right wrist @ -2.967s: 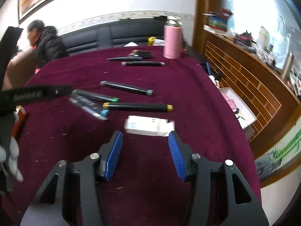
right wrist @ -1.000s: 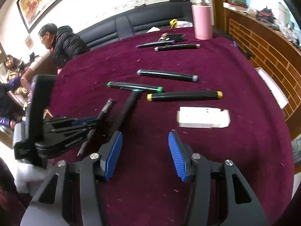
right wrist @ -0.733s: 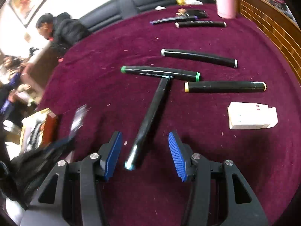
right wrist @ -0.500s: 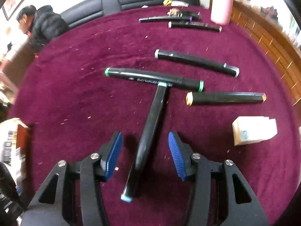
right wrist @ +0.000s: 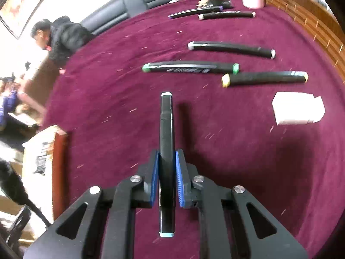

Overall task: Organize objects
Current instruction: 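Carry the gel pen with the left gripper while the right carries the marker to the tray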

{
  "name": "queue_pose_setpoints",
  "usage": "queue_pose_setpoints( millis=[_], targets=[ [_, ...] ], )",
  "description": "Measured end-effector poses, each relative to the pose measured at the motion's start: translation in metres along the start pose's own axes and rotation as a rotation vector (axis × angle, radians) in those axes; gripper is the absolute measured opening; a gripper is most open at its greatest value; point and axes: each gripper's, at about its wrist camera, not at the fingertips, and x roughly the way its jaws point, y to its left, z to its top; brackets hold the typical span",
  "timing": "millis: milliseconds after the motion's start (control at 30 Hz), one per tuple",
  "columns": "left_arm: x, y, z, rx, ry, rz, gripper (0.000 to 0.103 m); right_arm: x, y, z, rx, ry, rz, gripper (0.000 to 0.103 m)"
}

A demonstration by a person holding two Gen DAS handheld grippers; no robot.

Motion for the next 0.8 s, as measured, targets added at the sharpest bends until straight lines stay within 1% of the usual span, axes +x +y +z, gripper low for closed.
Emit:
queue_pose_setpoints(
  millis=[67,133,233,333,467,533,667,800],
  targets=[
    [-0.015,0.017,-0.005,-0.028,-0.021,0.03,0.007,-0.006,0.013,-0.011,0.009,0.019,0.09,0.013],
    [-0.027,0.033,-0.011,-0.052,-0.035,0.063,0.007,-0.012,0.03,-0.021,-0.001,0.035,0.161,0.013],
    [-0.038,0.06,-0.021,-0.088,-0.047,0.125,0.007,-0.018,0.064,-0.038,-0.034,0.062,0.274,0.013],
    [-0.045,0.085,-0.03,-0.127,-0.046,0.167,0.008,-0.015,0.106,-0.059,-0.096,0.105,0.355,0.013],
    [-0.044,0.104,-0.03,-0.137,-0.042,0.203,0.008,0.001,0.162,-0.086,-0.172,0.194,0.432,0.013],
    [-0.043,0.111,-0.032,-0.138,-0.039,0.213,0.008,0.013,0.182,-0.098,-0.193,0.236,0.449,0.013],
    [-0.037,0.125,-0.038,-0.138,-0.018,0.238,0.008,0.039,0.222,-0.118,-0.246,0.301,0.443,0.013],
    [-0.032,0.136,-0.041,-0.148,-0.002,0.237,0.008,0.057,0.248,-0.13,-0.294,0.316,0.405,0.014]
  ],
)
